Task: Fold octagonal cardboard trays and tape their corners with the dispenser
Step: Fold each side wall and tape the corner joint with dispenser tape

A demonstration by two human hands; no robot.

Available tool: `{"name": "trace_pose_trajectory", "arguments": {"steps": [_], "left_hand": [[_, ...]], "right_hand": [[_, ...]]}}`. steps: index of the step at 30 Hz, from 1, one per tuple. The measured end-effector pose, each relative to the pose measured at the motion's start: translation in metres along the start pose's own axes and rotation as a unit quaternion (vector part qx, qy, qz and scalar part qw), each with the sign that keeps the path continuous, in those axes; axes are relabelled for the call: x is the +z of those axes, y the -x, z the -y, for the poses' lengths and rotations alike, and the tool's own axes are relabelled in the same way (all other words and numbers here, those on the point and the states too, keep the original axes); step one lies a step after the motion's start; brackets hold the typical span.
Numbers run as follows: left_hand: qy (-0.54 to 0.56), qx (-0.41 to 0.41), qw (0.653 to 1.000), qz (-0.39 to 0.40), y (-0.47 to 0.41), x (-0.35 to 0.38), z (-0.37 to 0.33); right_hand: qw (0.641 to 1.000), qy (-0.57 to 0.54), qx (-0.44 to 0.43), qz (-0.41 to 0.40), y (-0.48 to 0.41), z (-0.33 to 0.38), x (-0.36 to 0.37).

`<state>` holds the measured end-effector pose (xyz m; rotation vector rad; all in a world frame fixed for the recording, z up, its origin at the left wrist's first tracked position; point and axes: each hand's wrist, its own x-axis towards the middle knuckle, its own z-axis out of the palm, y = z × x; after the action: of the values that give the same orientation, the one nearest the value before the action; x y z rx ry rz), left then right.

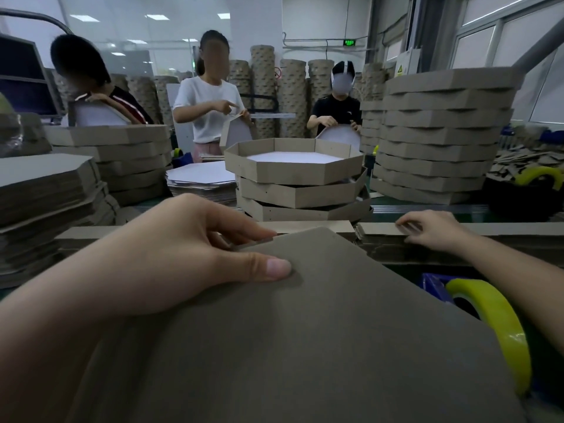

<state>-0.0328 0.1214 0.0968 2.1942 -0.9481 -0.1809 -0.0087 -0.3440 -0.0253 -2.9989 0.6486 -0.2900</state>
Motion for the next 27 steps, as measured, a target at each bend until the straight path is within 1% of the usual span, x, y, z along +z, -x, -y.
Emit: {"name": "trace_pose_trajectory", "arguments": {"steps": [4,7,11,14,20,23,27], "left_hand": [[-0.003,-0.007,1.000,0.011,0.000,0.000,0.002],[-0.005,-0.008,1.000,0.020,0.002,0.002,0.002],[0.001,-0.005,1.000,0.023,0.004,0.002,0.005],[0.009,-0.010,1.000,0.021,0.004,0.002,0.007],[-0.002,-0.012,1.000,0.026,0.001,0.003,0.012],[0.009,-0.004,1.000,0.025,0.002,0.004,0.011],[0.008,0.005,1.000,0.011,0.010,0.004,0.007]], "right_hand": [[0.997,-0.073,-0.013,0.004,0.009,-0.004,-0.004],[0.998,-0.061,-0.018,0.001,0.010,-0.003,-0.004],[0.998,-0.059,0.005,-0.020,0.002,0.003,0.000],[0.998,-0.055,-0.004,-0.032,-0.004,0.005,0.000],[0.996,-0.092,-0.008,-0.008,-0.010,-0.007,-0.001],[0.992,-0.119,-0.046,-0.016,-0.004,-0.007,-0.016],[0.976,-0.184,-0.098,-0.060,0.027,0.015,-0.046]]}}
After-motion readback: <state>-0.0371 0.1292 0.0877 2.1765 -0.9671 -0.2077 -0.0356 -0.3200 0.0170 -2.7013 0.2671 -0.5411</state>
